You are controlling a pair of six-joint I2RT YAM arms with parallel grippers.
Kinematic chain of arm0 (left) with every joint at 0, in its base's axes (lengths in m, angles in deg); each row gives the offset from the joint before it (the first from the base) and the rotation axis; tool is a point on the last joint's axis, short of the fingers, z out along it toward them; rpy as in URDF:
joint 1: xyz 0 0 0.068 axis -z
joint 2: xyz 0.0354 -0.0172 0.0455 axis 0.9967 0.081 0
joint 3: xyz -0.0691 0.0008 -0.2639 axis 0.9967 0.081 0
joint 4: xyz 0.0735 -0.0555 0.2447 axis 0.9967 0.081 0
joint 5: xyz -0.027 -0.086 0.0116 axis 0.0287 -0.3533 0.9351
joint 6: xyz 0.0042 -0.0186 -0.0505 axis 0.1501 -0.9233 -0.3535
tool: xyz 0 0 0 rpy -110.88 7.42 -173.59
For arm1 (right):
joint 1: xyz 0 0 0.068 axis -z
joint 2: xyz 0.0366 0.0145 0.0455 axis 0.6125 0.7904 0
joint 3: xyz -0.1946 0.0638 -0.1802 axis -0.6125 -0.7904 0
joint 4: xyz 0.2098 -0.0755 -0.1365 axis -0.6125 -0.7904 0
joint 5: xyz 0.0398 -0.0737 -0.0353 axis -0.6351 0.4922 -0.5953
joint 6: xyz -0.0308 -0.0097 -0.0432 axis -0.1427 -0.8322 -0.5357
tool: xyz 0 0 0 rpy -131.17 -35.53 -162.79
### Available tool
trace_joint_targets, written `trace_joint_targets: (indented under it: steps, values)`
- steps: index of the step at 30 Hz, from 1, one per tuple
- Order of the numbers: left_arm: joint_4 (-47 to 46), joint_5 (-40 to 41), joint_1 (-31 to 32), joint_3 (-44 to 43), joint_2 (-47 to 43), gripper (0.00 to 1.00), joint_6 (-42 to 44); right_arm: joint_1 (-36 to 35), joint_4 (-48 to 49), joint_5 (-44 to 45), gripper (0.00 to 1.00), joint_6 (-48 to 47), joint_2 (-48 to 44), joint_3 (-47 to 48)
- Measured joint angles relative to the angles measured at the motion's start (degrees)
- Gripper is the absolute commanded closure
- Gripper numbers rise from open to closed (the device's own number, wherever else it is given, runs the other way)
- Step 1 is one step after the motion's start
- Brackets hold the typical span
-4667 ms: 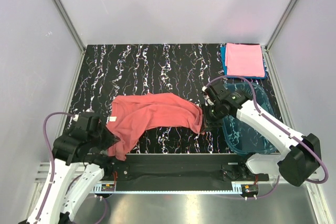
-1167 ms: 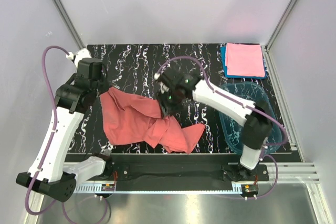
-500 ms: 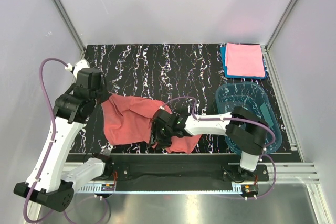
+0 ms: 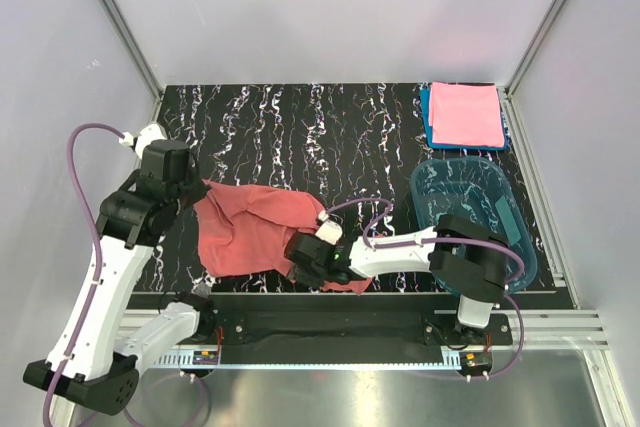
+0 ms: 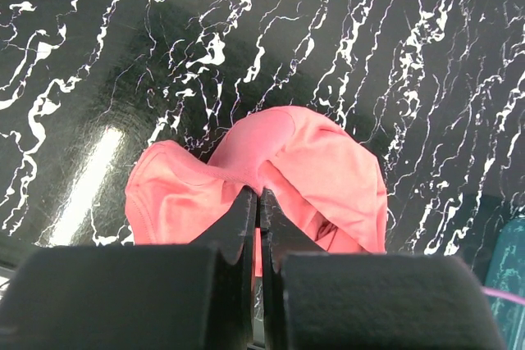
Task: Fold and stack the t-shirts
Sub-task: Flatten the tshirt out
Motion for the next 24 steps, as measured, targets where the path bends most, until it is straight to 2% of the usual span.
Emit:
trace_joint_targets:
  steps: [10, 13, 14, 17, 24]
  values:
    - [0.07, 0.0, 0.0, 1.27, -2.64, 1.0, -0.52, -0.96, -1.97, 8.52, 0.65, 6.27, 0.02, 0.0]
    - [0.11, 0.02, 0.0, 1.6, -3.1, 1.0, -0.61, -0.96, -2.01, 9.4, 0.72, 5.99, 0.09, 0.0]
    - [0.24, 0.02, 0.0, 1.66, -3.28, 1.0, -0.63, -0.96, -2.03, 9.55, 0.85, 5.84, 0.13, 0.0]
    - [0.59, 0.02, 0.0, 1.77, -3.65, 1.0, -0.74, -0.96, -2.47, 10.05, 1.0, 4.15, 0.24, 0.0]
    - [1.07, -0.04, 0.0, 1.86, -4.66, 1.0, -0.79, -1.01, -3.93, 13.07, 1.0, -6.51, -2.12, -0.94]
